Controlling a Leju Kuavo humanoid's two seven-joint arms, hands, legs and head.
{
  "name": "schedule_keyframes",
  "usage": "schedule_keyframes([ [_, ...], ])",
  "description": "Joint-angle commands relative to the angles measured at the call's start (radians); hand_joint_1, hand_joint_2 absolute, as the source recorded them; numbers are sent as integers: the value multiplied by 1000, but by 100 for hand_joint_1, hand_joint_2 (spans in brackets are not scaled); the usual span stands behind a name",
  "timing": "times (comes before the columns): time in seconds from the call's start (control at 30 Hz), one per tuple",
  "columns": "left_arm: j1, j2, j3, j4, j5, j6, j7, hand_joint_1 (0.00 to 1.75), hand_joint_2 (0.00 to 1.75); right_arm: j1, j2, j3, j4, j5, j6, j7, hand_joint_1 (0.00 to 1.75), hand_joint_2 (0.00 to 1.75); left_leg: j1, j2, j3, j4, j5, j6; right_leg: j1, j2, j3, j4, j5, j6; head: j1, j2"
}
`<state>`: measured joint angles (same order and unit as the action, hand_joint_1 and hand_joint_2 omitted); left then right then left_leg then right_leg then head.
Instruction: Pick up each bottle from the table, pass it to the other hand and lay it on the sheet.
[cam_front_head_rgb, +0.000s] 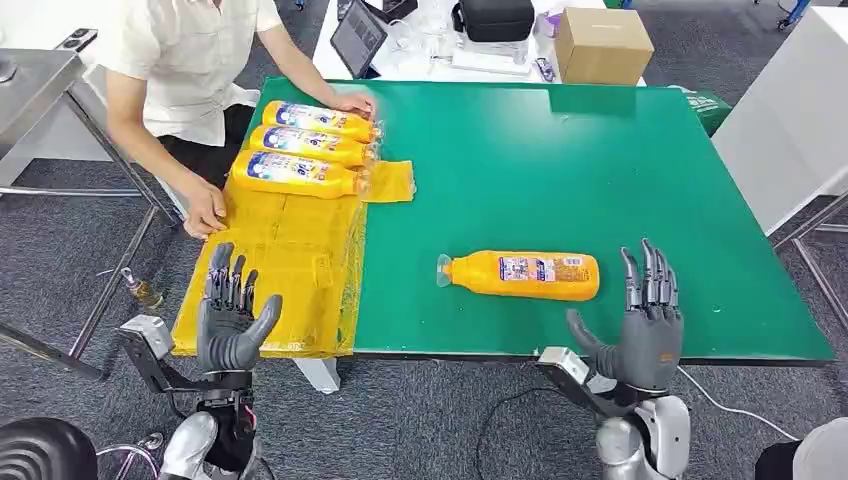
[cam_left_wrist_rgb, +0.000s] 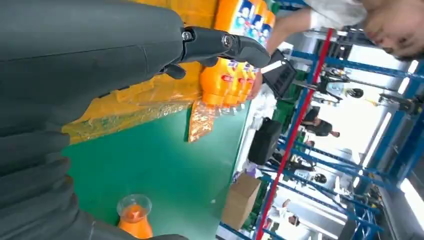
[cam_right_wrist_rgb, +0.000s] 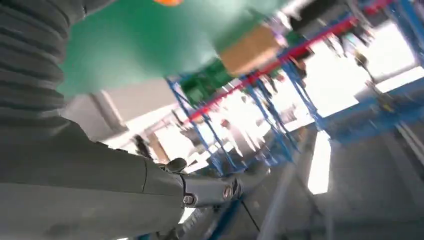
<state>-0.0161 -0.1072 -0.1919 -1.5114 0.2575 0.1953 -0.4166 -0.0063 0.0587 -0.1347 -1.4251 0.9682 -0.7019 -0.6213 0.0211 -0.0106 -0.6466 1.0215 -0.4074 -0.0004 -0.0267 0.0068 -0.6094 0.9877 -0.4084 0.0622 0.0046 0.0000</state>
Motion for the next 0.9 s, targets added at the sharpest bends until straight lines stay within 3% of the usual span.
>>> schedule_keyframes([
  [0.03,-53,-10,-117,70,-27,-33,2,0,175,-351,-179,201,631,-22,56,167,0,175,1,7,8,-1,-2,2,2,5,7,-3,1,-3,0,0],
  [0.3,-79,2,-210,107,-133,-19,-22,0,175,-434,-154,273,769,-19,56,196,0,175,0,2,6,-2,2,3,1,1,6,-2,2,-2,0,0],
  [0.43,-90,4,-222,129,-143,-20,-19,0,175,-467,-152,305,830,-31,133,202,0,175,1,3,10,-2,-1,4,2,1,10,-3,0,-3,0,0],
  [0.5,-101,1,-228,137,-145,-28,-16,0,175,-475,-144,323,837,-30,153,212,0,175,0,2,4,-1,2,3,1,1,4,-1,1,0,0,0],
  [0.9,-115,-1,-241,143,-145,-45,-6,0,175,-495,-142,359,867,-21,207,239,0,175,0,2,6,-1,1,3,1,0,6,-1,0,-1,0,0],
])
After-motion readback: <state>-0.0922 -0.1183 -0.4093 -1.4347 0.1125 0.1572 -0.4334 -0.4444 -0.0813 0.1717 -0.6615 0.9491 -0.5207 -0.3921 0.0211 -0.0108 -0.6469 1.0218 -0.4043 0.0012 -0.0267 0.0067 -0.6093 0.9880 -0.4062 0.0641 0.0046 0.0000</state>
